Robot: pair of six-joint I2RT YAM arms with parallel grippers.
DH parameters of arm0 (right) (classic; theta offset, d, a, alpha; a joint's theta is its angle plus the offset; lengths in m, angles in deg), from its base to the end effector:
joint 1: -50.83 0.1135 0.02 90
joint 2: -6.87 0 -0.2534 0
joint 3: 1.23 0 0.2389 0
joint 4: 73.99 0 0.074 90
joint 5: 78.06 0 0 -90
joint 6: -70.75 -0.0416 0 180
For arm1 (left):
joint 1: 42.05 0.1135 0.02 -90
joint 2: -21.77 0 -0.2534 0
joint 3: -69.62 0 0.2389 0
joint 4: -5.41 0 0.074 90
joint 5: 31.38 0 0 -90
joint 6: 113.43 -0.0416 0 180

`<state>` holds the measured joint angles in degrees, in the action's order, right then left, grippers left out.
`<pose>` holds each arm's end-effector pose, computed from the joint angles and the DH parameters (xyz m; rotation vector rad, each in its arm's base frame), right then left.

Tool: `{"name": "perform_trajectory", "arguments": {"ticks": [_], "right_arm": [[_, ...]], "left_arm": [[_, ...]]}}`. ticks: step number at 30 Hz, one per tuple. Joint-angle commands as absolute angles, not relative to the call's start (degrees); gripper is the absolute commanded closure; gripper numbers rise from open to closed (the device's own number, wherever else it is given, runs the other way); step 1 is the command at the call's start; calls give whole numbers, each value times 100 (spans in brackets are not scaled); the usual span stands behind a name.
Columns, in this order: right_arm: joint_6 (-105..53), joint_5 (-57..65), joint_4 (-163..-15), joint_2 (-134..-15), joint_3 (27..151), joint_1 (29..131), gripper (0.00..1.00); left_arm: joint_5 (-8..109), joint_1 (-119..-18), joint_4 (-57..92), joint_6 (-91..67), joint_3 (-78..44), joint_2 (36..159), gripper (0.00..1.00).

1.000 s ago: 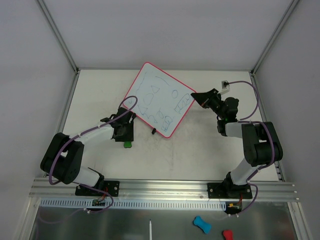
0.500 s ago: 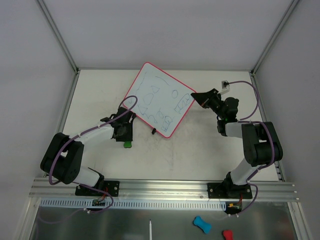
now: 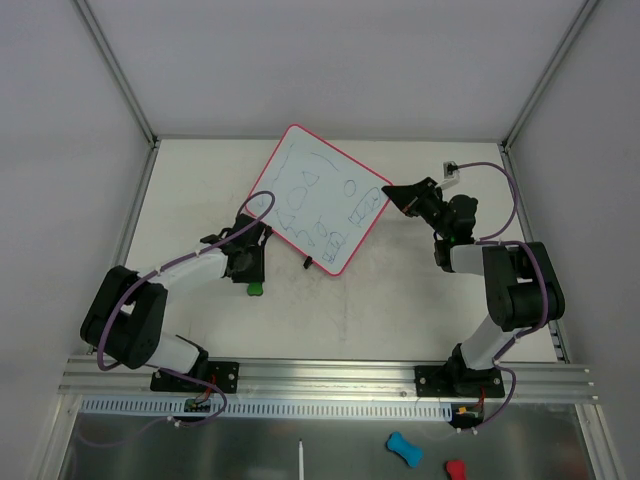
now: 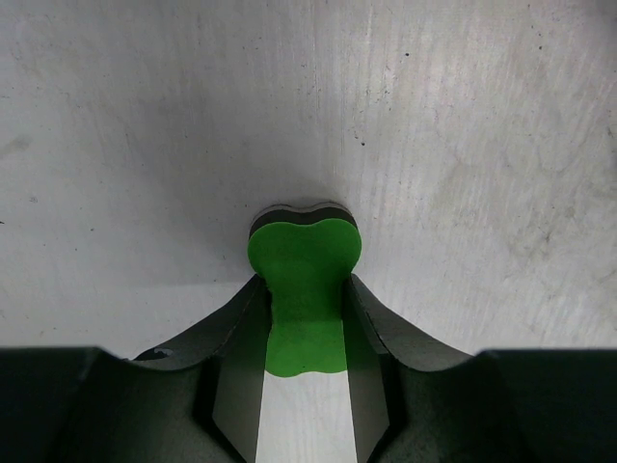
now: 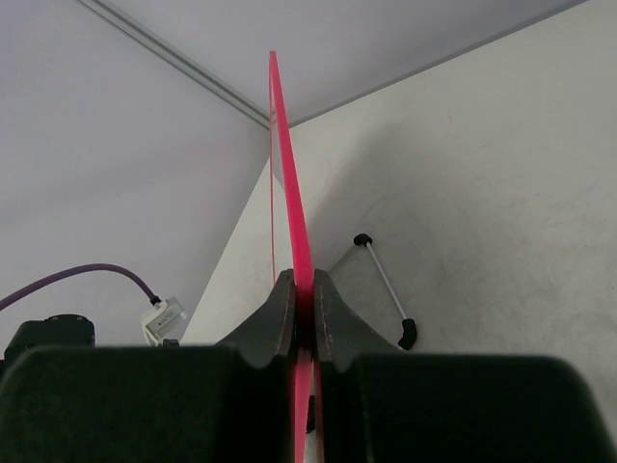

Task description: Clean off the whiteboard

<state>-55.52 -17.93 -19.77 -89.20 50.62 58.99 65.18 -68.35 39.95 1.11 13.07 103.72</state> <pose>0.3202 0.0668 0.2180 -0.0935 1.4940 0.9951 0.2335 -0.1101 0.1621 -0.0001 2.6153 -0.1660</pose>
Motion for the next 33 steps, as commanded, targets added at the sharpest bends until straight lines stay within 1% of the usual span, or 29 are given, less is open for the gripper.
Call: {"name": "perform_trajectory", "arguments": {"ticks": [1, 8, 14, 23, 33], "right_arm": [[-5431, -1830, -1787, -8972, 5234, 5918, 100], [-5423, -1812, -1787, -8963, 5225, 5926, 100], [-5431, -1742, -1787, -8928, 5208, 5935, 100], [-5405, -1381, -1507, -8875, 5032, 6014, 100], [-5291, -1390, -1550, -8735, 4979, 6023, 100]], "left_arm": [[6521, -6885, 3921, 188, 1165, 10079, 100], [6240, -6877, 3307, 144, 1411, 9271, 100], [6301, -6877, 2770, -5, 1535, 8813, 100], [6020, -6877, 2233, -49, 1237, 9093, 100], [6266, -6877, 2128, -154, 885, 9472, 100]]}}
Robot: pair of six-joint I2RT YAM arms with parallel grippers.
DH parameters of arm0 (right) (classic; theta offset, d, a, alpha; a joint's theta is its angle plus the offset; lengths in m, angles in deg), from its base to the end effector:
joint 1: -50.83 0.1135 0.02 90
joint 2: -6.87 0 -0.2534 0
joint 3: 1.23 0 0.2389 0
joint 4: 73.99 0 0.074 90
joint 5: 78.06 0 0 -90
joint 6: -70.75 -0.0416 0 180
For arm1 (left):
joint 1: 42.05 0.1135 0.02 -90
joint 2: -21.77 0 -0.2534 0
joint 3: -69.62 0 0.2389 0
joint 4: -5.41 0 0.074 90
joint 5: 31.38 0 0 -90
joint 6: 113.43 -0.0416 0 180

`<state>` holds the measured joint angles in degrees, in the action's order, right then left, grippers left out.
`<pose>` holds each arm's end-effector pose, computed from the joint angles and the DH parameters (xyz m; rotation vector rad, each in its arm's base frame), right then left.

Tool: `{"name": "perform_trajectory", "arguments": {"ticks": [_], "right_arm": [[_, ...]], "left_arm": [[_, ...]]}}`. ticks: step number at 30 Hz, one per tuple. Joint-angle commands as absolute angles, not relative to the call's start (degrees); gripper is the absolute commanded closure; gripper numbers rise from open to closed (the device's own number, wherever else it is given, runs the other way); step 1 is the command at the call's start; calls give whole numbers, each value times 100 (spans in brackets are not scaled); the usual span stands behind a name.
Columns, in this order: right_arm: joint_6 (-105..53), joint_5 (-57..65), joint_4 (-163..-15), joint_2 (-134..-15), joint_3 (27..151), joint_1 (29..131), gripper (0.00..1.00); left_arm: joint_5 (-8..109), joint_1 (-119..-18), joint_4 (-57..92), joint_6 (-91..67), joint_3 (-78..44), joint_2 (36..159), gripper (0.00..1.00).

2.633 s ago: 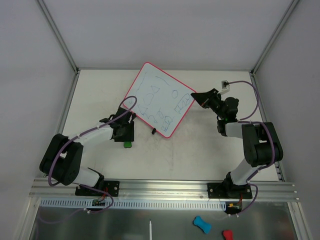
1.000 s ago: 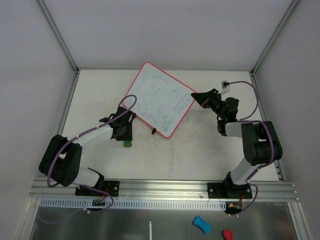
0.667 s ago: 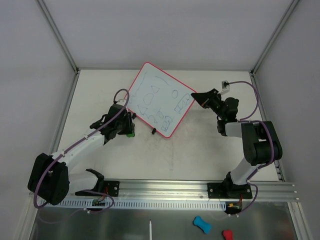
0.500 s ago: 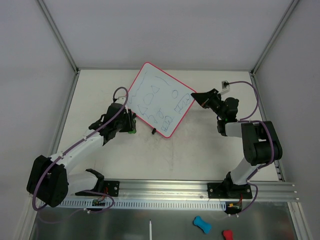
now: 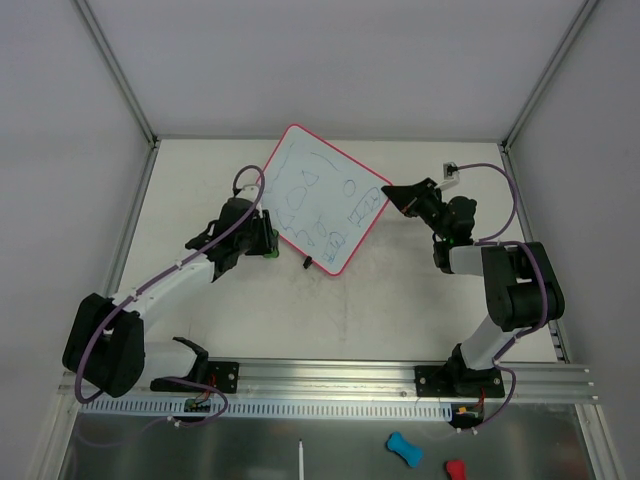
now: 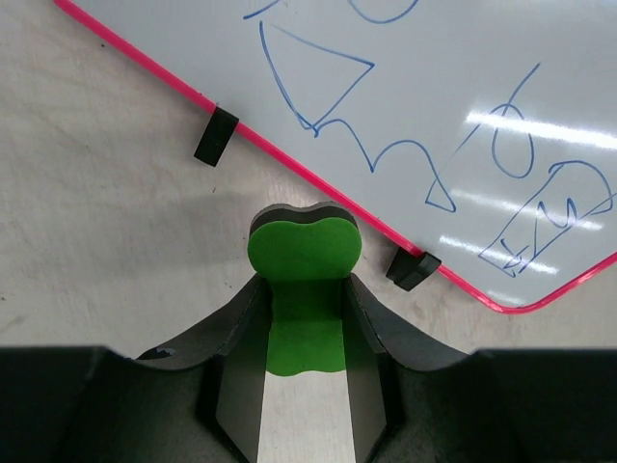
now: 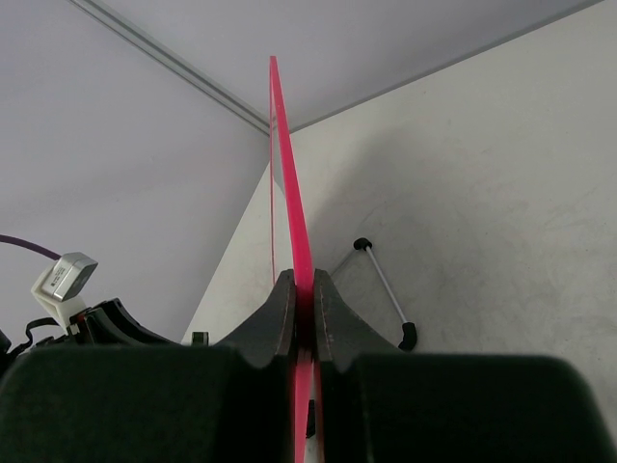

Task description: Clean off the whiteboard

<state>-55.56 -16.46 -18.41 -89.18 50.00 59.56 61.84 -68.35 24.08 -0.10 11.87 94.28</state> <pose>0.3180 0.0689 0.2177 -0.0828 1.4782 0.9860 0.2442 -0.1181 0.2307 0.0236 2.1861 -0.4379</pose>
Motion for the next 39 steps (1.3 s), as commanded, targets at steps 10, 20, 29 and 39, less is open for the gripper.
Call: {"name": "perform_trajectory", "arguments": {"ticks": [10, 20, 29, 39], "right_arm": [[-5238, -1487, -1533, -8717, 4979, 6032, 100], [-5291, -1610, -1383, -8822, 5041, 6041, 100], [-5335, -1724, -1383, -8902, 5129, 6050, 100], [-5343, -1777, -1383, -8937, 5172, 6041, 100]], "left_arm": [[5985, -6570, 1785, -497, 577, 9937, 100], [5088, -5848, 512, -374, 761, 10543, 100], [5026, -5857, -271, -445, 524, 11492, 100], [4869, -5857, -439, -304, 304, 12205, 100]]}}
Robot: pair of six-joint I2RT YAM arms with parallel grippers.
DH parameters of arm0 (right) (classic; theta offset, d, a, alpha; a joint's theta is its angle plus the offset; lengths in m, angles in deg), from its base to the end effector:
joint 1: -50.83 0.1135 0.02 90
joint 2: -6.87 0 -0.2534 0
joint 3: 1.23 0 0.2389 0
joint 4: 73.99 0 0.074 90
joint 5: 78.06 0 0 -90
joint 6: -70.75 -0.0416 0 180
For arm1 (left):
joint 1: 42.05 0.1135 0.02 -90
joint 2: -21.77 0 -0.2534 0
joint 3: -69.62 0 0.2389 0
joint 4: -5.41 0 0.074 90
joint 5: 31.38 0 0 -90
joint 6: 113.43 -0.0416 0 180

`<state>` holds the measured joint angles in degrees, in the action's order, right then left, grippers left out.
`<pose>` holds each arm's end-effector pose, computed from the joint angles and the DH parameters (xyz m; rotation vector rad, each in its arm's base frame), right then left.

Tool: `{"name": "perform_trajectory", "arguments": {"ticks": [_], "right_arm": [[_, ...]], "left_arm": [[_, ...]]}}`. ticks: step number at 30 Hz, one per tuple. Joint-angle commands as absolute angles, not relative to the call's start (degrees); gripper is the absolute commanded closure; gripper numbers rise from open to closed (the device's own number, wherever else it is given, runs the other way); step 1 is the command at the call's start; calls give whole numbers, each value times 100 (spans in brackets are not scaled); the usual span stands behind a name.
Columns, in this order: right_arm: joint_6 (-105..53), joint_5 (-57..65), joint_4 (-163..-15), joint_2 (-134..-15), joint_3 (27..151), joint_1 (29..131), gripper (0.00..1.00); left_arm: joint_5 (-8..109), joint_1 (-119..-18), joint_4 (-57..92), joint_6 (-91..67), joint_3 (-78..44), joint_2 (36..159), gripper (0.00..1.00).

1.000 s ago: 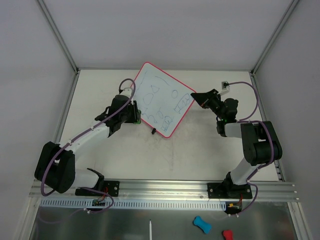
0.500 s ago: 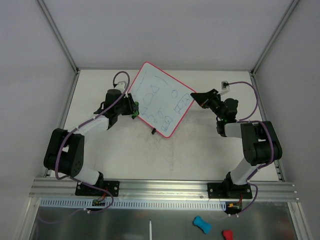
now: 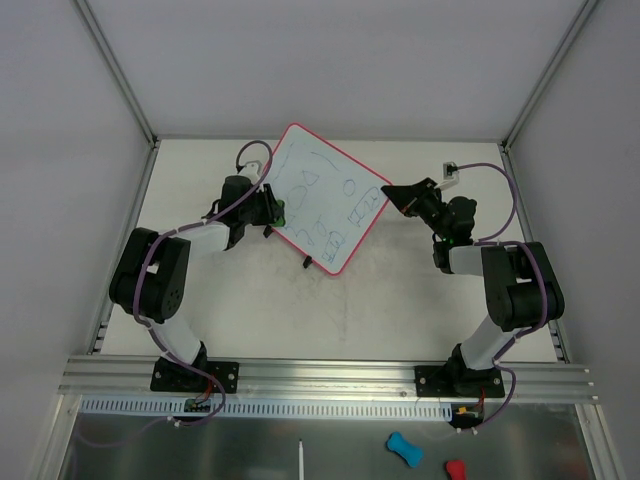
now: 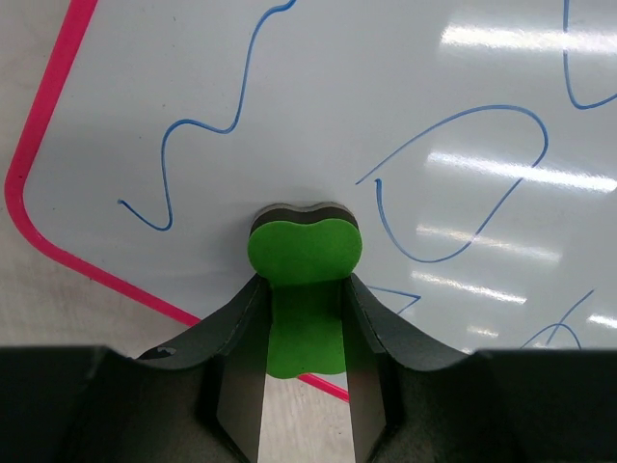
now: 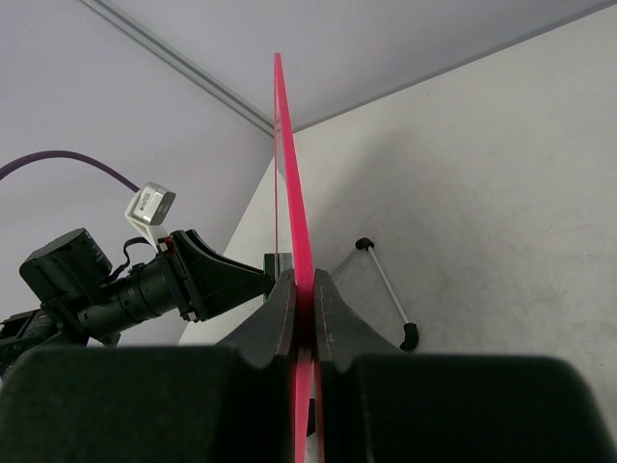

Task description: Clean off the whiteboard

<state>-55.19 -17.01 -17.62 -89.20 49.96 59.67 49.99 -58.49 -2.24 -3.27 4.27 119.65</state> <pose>0.3173 0.0697 0.2189 -0.1021 1.4661 0.9878 0.3441 -0.1080 0.1876 0.0321 2.0439 -0.5556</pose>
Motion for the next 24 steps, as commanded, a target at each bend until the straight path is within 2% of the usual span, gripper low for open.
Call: {"name": "perform_trajectory", "arguments": {"ticks": [1, 11, 24], "right_arm": [[-5343, -1786, -1383, -8937, 5164, 6041, 100], [-5361, -1812, -1374, -8963, 5173, 6050, 100], [-5370, -1856, -1383, -8989, 5217, 6058, 100]], "left_arm": [[4851, -5857, -439, -295, 304, 12222, 100], [4745, -6006, -605, -277, 418, 12311, 100], [5545, -7183, -816, -383, 936, 12012, 100]]}}
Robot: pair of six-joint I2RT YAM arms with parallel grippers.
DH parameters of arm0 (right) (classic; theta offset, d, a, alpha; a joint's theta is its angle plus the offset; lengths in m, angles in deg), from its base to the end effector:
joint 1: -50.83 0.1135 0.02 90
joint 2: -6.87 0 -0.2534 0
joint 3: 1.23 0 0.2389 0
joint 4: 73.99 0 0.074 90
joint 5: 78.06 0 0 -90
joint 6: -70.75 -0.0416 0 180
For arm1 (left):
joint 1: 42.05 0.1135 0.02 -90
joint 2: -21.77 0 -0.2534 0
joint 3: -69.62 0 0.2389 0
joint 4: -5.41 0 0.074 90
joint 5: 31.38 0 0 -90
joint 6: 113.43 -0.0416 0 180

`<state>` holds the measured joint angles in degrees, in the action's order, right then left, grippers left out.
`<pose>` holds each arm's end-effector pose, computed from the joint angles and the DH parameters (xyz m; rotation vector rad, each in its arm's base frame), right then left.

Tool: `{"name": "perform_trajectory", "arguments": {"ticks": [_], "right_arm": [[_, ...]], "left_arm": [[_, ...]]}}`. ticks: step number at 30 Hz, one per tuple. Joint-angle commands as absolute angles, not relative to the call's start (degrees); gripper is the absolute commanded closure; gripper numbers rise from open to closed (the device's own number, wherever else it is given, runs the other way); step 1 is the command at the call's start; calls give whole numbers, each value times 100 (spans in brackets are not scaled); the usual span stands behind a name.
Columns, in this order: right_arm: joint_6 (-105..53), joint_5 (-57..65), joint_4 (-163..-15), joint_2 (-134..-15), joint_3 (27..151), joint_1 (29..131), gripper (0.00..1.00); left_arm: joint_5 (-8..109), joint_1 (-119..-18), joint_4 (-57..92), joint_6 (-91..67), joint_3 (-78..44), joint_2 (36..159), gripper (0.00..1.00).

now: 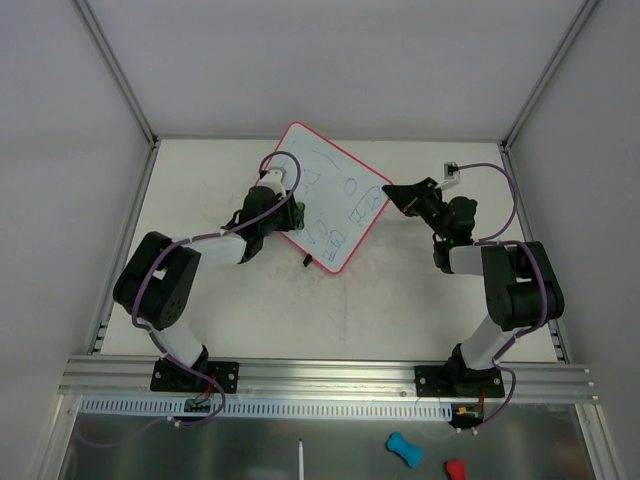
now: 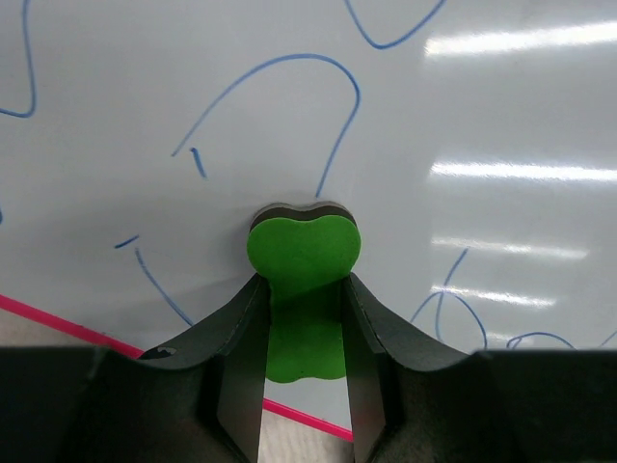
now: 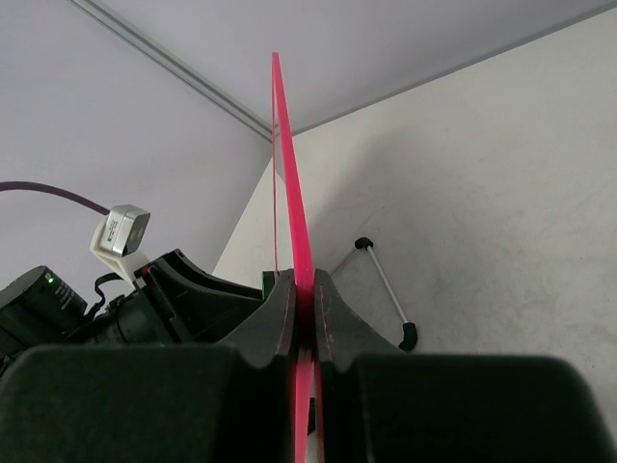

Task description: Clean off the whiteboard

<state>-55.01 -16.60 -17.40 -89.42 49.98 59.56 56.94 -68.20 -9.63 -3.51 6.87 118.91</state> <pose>0.3180 0.0689 0.2183 -0.0967 1.4641 0.9790 0.3205 -0.1587 0.1917 0.1262 1.9457 -0.5670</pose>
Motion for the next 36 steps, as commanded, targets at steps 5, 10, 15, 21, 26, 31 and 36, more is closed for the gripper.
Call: {"name": "perform_trajectory", "arguments": {"ticks": [5, 10, 15, 21, 26, 31, 36], "right_arm": [[-5387, -1882, -1374, -8998, 5225, 6058, 100], [-5379, -1900, -1374, -8990, 5217, 6058, 100], [-5379, -1909, -1348, -8990, 5216, 6058, 100], [-5405, -1917, -1304, -9016, 5208, 6058, 100], [-5423, -1935, -1278, -9033, 5217, 6067, 100], [-5431, -1935, -1278, -9033, 5234, 6058, 100], [-5440, -1953, -1242, -9060, 5234, 6058, 100]], "left_arm": [[5747, -7228, -791, -304, 946, 12012, 100], [5581, -6887, -369, -146, 472, 12336, 100], [5238, -6297, -333, 311, 278, 12583, 100], [5360, -5832, -325, 355, 304, 12644, 100], [5334, -5664, -176, 364, 94, 12811, 100], [5088, -5506, -52, 619, -91, 13022, 100], [4764, -5532, -236, 873, 136, 13022, 100]]}}
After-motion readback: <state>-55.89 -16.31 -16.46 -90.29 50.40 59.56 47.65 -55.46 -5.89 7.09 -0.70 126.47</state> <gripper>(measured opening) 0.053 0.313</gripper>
